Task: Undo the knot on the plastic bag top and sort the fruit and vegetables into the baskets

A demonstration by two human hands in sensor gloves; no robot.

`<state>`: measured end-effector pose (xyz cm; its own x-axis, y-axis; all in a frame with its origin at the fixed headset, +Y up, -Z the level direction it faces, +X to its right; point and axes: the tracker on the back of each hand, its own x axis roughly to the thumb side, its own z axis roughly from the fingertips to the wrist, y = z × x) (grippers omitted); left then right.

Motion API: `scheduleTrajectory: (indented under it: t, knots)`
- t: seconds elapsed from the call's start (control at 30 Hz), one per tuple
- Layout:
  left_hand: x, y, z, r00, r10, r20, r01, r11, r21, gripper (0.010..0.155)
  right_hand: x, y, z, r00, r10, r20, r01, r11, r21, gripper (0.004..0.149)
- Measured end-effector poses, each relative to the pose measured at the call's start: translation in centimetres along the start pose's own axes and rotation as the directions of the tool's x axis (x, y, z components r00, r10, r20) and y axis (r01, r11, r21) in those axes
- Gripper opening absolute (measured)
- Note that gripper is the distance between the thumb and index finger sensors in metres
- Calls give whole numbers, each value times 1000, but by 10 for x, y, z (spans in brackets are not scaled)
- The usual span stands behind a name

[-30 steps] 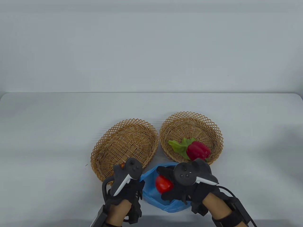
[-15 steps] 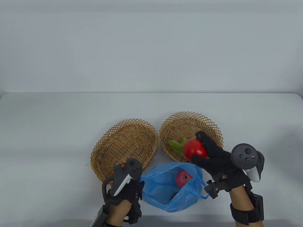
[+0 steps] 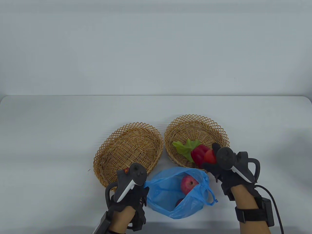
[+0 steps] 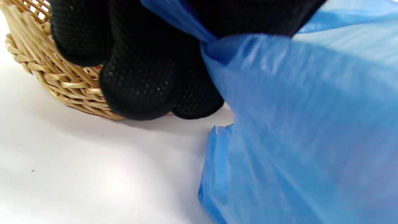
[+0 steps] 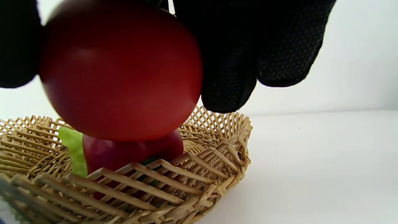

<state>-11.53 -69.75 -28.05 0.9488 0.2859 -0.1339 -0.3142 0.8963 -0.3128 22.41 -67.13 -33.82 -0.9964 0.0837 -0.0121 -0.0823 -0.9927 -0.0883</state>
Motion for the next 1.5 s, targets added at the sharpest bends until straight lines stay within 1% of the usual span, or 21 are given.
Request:
scheduleTrajectory:
  t: [0.13,0.27,0.33,0.5,0.57,0.6,0.67,0.77,0.83,0.9,0.97,1.0,1.07,1.13,1.2,1.23,1.27,1.33,1.37,1.43,1.5]
  knots:
    - [0,0,0,1000,-3,2,3,1000,-2,43,4,3,0,1000,30,-8,-30,997,-69,92]
    - [0,0,0,1000,2,2,-2,1000,-1,43,3,8,-3,998,30,-53,-38,989,-145,92]
    - [0,0,0,1000,0,3,0,1000,1,43,0,12,-5,996,24,-84,-38,986,-161,93]
    - [0,0,0,1000,0,4,0,1000,2,43,-17,21,-13,984,-35,-177,5,986,-167,89]
    - [0,0,0,1000,1,6,-1,1000,2,43,-23,25,-15,976,-55,-211,19,985,-171,81]
    - [0,-1,0,1000,0,5,0,1000,2,43,-27,27,-16,971,-65,-229,23,983,-181,75]
    - [0,-1,0,1000,-1,4,1,1000,0,43,-30,32,-19,970,-71,-234,43,992,-122,70]
    - [0,-1,0,1000,2,5,-2,1000,2,43,-31,37,-20,972,-56,-230,36,995,-90,69]
    - [0,-1,0,1000,4,6,-4,1000,2,43,-31,31,-19,973,-59,-222,40,995,-91,69]
    - [0,0,1,1000,8,12,-8,1000,7,43,-28,16,-15,974,-99,-201,68,986,-152,67]
    - [1,0,1,1000,10,17,-10,1000,10,43,-20,-1,-10,978,-136,-158,102,973,-205,63]
    - [1,0,1,1000,9,19,-9,1000,11,43,-11,-12,-4,982,-153,-114,123,964,-237,61]
    - [2,0,1,1000,11,27,-12,1000,13,43,7,-29,8,988,-154,-11,146,956,-255,55]
    - [2,0,1,999,16,35,-17,1000,14,43,32,-42,23,986,-122,110,143,967,-210,49]
    - [2,0,1,999,24,43,-24,1000,11,43,62,-49,42,962,-66,264,111,981,-159,44]
    - [2,0,1,999,26,48,-27,1000,13,43,79,-49,51,940,-27,340,73,990,-123,41]
    - [2,0,1,998,26,49,-27,1000,14,43,89,-47,56,928,-9,372,48,994,-97,41]
    - [2,-1,1,998,27,48,-28,1000,15,43,117,-28,66,893,75,443,-60,997,-49,41]
    - [2,-1,1,999,27,48,-27,1000,13,43,124,-20,67,881,112,460,-112,993,-27,41]
    - [2,-1,1,999,26,47,-27,1000,12,43,134,1,68,846,206,492,-262,964,47,47]
    - [2,-1,1,999,27,46,-28,1000,10,43,135,14,65,828,230,512,-341,930,134,53]
